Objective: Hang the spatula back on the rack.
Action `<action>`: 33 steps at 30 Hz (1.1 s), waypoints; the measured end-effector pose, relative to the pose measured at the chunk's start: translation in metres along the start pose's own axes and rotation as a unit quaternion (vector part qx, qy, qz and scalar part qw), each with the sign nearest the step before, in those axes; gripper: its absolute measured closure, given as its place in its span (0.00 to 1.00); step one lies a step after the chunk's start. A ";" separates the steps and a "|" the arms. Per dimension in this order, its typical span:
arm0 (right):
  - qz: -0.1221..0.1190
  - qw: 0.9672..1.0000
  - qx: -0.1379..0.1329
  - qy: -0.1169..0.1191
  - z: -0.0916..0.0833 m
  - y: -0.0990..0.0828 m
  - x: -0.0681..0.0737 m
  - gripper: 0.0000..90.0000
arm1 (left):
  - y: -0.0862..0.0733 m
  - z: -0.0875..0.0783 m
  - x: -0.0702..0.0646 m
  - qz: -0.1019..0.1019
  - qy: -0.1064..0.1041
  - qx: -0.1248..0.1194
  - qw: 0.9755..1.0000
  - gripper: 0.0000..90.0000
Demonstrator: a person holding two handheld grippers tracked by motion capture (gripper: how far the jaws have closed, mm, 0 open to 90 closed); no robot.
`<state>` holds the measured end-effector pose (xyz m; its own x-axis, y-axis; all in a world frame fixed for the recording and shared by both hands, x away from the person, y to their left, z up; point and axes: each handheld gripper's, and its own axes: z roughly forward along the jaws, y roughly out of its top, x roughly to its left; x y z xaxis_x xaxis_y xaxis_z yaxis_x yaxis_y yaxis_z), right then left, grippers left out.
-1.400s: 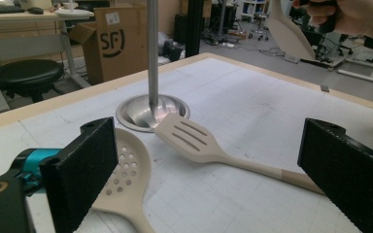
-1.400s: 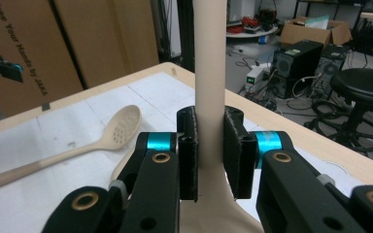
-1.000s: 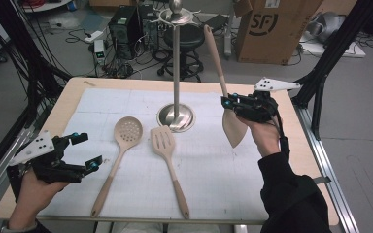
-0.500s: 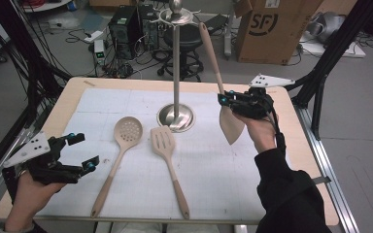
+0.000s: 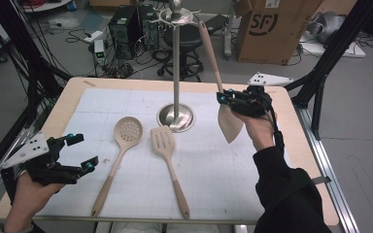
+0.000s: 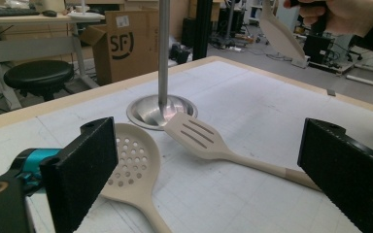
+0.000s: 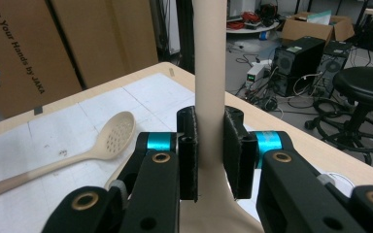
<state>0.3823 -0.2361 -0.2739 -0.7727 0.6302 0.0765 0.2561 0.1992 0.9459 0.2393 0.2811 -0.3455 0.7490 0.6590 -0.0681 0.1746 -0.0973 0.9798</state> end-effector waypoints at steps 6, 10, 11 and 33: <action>-0.001 1.000 0.001 0.000 0.002 0.002 0.001 0.88 | 0.000 0.000 0.000 0.000 0.000 0.000 1.000 0.09; -0.001 1.000 0.003 -0.003 0.003 0.003 0.001 0.88 | 0.000 -0.001 0.000 0.000 0.000 0.000 1.000 0.09; -0.001 1.000 0.003 -0.003 0.003 0.003 0.001 0.88 | 0.000 -0.001 0.000 0.000 0.000 0.000 1.000 0.09; -0.001 1.000 0.012 -0.003 0.007 -0.001 0.001 0.88 | -0.001 -0.001 0.000 -0.001 0.001 0.000 1.000 0.09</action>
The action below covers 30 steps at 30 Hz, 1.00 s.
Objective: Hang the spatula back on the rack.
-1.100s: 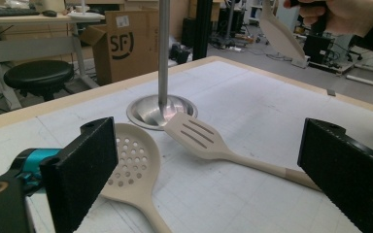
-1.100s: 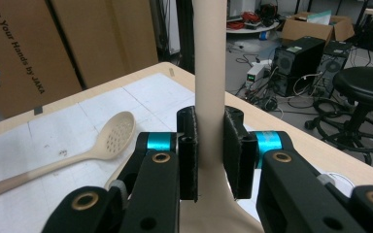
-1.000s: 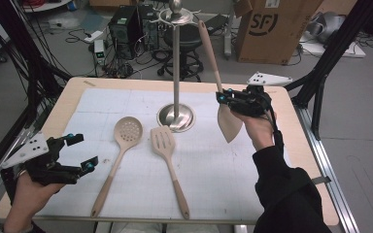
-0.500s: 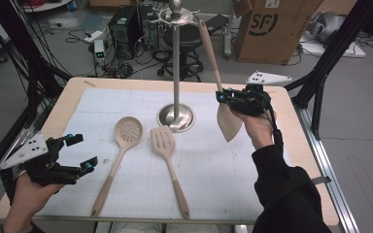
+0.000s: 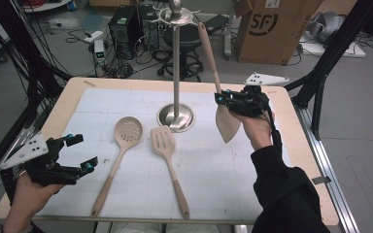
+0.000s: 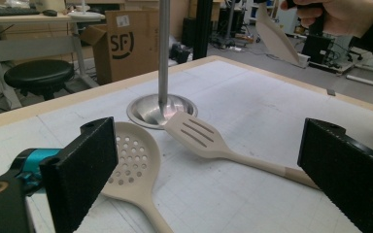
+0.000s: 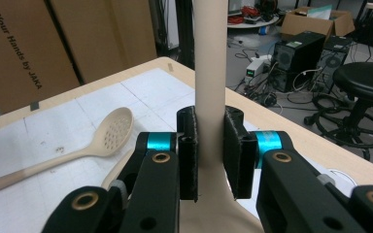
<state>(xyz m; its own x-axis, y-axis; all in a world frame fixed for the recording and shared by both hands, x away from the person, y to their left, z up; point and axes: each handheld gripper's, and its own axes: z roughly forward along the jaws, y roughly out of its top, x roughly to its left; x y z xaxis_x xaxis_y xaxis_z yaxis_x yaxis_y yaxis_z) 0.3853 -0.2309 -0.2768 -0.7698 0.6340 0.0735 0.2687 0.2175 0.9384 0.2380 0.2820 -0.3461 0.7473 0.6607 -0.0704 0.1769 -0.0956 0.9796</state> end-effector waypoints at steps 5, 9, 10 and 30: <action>0.000 1.000 0.003 0.001 0.001 0.000 0.000 0.88 | 0.000 0.000 0.000 0.001 0.000 0.000 1.000 0.09; -0.002 1.000 0.002 -0.002 0.001 -0.001 0.001 0.88 | 0.000 0.000 0.000 0.000 0.000 0.001 1.000 0.09; -0.001 1.000 0.002 -0.002 0.001 0.000 0.001 0.88 | -0.001 0.000 0.000 0.000 0.000 0.001 1.000 0.09; 0.002 1.000 -0.016 -0.013 -0.004 0.001 -0.003 0.88 | -0.002 0.000 0.000 -0.001 0.001 0.003 1.000 0.09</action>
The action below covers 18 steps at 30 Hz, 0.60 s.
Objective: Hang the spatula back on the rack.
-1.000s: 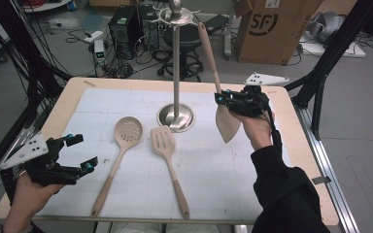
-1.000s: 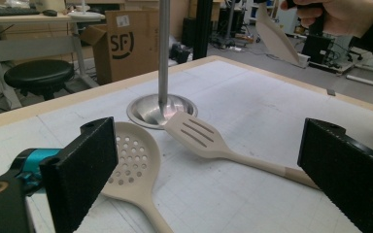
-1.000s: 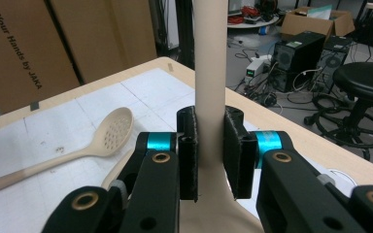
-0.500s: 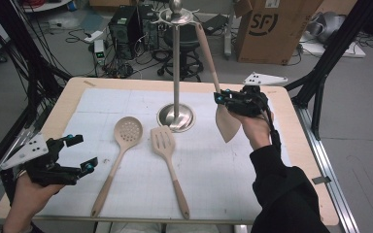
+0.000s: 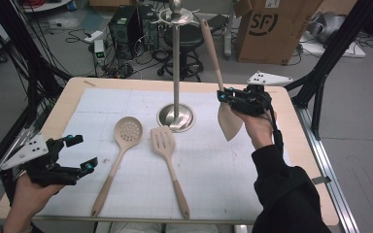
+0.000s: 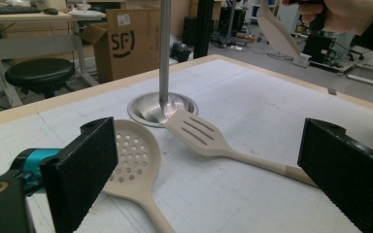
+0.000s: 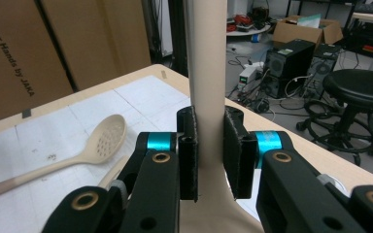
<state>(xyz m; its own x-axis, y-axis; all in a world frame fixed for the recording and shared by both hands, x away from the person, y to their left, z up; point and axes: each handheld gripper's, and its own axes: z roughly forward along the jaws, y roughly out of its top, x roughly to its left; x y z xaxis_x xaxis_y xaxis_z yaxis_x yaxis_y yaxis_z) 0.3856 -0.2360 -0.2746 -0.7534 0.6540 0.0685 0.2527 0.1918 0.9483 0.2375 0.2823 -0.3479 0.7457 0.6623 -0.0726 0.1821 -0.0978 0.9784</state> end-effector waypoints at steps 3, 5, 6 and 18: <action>0.002 1.000 -0.002 0.001 0.001 0.000 0.000 0.88 | 0.000 0.000 0.000 0.000 0.000 0.001 1.000 0.09; 0.003 1.000 -0.002 0.002 0.003 0.000 -0.001 0.88 | 0.000 0.000 0.000 -0.001 0.001 0.001 1.000 0.09; 0.005 1.000 -0.001 0.002 0.004 0.001 -0.001 0.88 | 0.000 0.000 0.000 -0.001 0.001 0.001 1.000 0.09; 0.005 1.000 0.004 0.008 0.010 0.001 -0.001 0.88 | -0.002 -0.002 0.001 -0.002 0.004 0.001 1.000 0.09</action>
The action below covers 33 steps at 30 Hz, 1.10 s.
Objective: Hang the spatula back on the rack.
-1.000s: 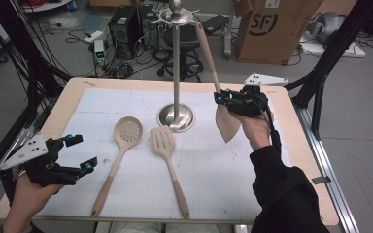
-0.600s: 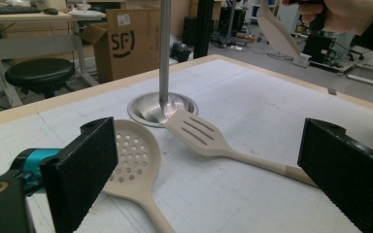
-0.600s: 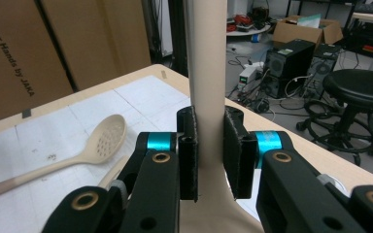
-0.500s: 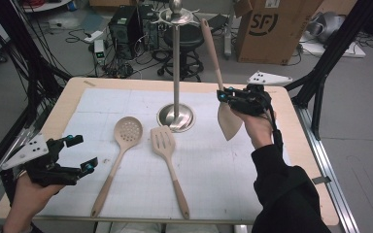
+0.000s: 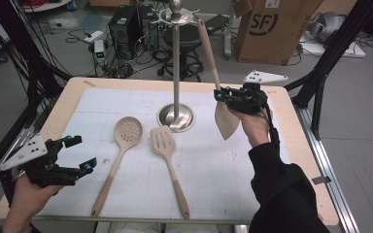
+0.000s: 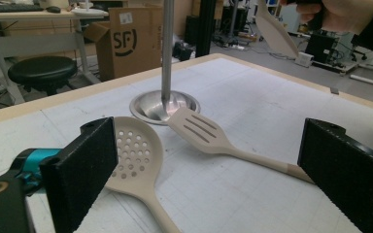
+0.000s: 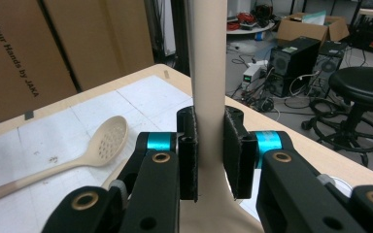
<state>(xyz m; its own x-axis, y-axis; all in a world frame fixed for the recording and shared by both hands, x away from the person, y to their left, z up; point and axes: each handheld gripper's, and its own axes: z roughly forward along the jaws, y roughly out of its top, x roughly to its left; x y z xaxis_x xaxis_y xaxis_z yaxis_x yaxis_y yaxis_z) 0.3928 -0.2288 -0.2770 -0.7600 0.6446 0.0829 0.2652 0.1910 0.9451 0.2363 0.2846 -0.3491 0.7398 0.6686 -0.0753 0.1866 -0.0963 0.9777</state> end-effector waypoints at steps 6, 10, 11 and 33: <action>-0.004 1.000 0.005 0.003 0.004 0.000 0.002 0.88 | 0.000 0.000 -0.001 0.000 0.001 0.001 1.000 0.09; -0.004 1.000 0.006 0.004 0.007 0.000 0.003 0.88 | -0.001 0.000 -0.001 0.000 0.001 0.002 1.000 0.09; -0.003 1.000 0.007 0.004 0.007 0.000 0.003 0.88 | -0.001 0.000 -0.001 0.000 0.001 0.002 1.000 0.09; 0.000 1.000 0.026 0.016 0.037 0.000 0.002 0.88 | -0.005 -0.007 -0.003 -0.006 0.008 0.004 1.000 0.09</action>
<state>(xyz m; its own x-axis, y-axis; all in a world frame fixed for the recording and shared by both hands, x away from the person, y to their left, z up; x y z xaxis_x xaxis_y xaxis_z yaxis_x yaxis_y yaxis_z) 0.4126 -0.2002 -0.2884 -0.7788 0.6201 0.0942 0.2949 0.2295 0.9276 0.2285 0.2886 -0.3527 0.7270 0.6815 -0.0834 0.2007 -0.0947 0.9751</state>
